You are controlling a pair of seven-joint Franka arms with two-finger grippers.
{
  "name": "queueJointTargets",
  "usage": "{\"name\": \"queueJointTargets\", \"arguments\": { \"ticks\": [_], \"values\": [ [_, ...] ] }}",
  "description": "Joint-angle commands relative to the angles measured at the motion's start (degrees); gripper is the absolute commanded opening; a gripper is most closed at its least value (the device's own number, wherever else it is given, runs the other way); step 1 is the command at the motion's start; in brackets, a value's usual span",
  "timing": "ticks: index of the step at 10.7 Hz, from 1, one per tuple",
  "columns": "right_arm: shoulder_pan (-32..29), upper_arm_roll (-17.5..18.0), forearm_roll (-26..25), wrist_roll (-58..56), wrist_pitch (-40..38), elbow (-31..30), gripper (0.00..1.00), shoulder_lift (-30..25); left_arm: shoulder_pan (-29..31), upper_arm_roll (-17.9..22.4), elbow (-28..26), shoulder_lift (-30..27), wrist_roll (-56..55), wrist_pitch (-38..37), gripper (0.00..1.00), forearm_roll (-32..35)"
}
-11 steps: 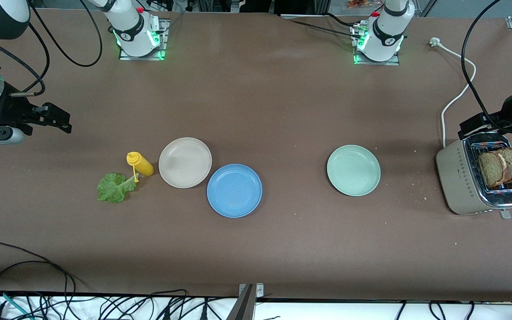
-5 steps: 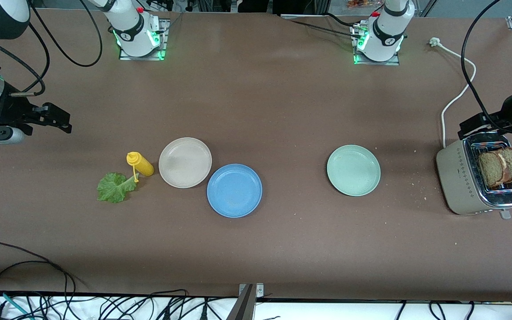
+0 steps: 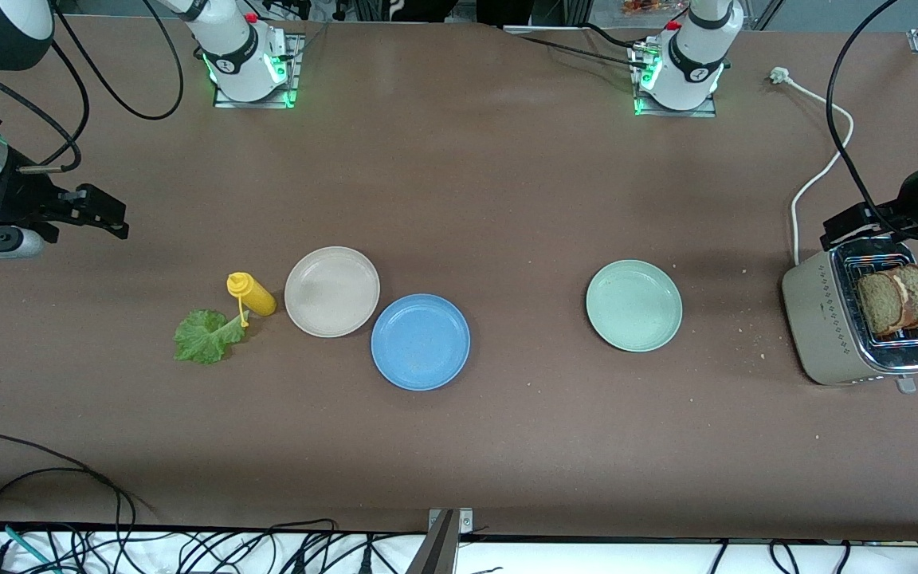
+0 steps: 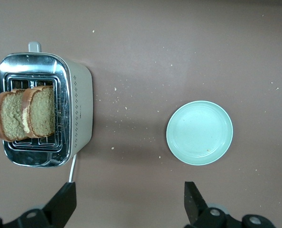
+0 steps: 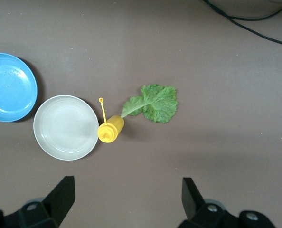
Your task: Make sandwich in blue plate with both arms
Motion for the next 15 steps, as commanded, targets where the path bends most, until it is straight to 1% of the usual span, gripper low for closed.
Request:
{"name": "queueJointTargets", "arguments": {
  "ticks": [1,3,4,15],
  "values": [
    [0.1,0.4,0.9,-0.5,-0.4,0.9,1.0,-0.2,0.3,0.1,-0.5,-0.4,1.4,-0.4,1.0,-1.1],
    [0.2,0.7,0.9,-0.5,-0.4,0.9,1.0,-0.2,0.4,0.1,-0.5,-0.4,1.5,-0.4,1.0,-1.1],
    [0.2,0.6,0.9,-0.5,-0.4,0.9,1.0,-0.2,1.4,0.1,-0.5,-0.4,1.5,-0.4,1.0,-1.0],
    [0.2,0.3,0.9,-0.5,-0.4,0.9,1.0,-0.2,2.4,0.1,-0.5,-0.4,1.6,-1.5,1.0,-1.1]
  ]
}}
